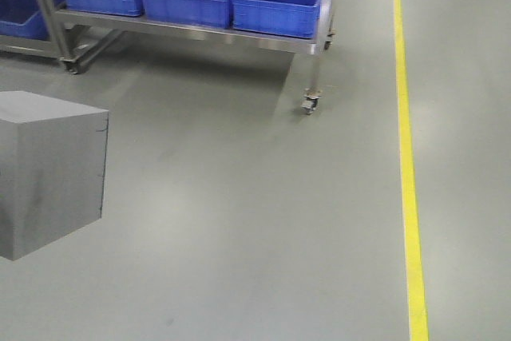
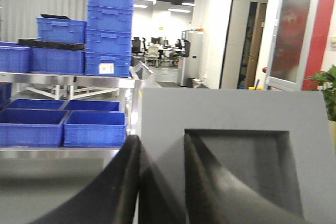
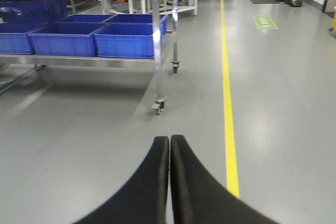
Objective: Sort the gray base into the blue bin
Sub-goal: 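Drive away from the table carrying the gray block in the left gripper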
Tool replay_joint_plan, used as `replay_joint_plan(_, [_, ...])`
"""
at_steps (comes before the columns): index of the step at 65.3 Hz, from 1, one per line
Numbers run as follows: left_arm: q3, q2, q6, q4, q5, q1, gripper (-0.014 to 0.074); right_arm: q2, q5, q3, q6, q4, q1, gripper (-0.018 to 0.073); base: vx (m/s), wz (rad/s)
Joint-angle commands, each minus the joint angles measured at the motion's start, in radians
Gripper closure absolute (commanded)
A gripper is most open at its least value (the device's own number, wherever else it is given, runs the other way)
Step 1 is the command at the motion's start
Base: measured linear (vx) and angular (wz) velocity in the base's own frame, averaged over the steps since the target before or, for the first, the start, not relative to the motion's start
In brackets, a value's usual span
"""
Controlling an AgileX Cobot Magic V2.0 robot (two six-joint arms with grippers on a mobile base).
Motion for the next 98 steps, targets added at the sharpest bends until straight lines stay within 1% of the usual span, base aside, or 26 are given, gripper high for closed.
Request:
replay_joint_plan(1, [-0.03,0.001,-0.006,-0.007,-0.105,-0.005,0.0603,-0.002,-0.075,0.002,-0.008,-0.007,0.0,0.0564,0.16,-0.32])
replay_joint_plan(28, [-0.03,0.001,-0.006,-0.007,-0.105,-0.005,0.0603,-0.002,-0.076,0.002,-0.008,-0.007,0.0,0.0564,0.16,-0.33])
replay_joint_plan(45, [-0.03,0.001,-0.006,-0.007,-0.105,-0.005,0.0603,-0.002,-0.076,0.002,-0.008,-0.007,0.0,0.0564,0.2,-0.12])
replay_joint_plan(65, [-0.03,0.001,-0.006,-0.007,-0.105,-0.005,0.0603,-0.002,-0.076,0.002,-0.008,-0.007,0.0,0.0564,0.27,0.16])
replay_joint_plan(98, [-0.03,0.001,-0.006,-0.007,-0.105,-0.005,0.0603,-0.002,-0.075,0.002,-0.008,-0.007,0.0,0.0564,0.34,0.31])
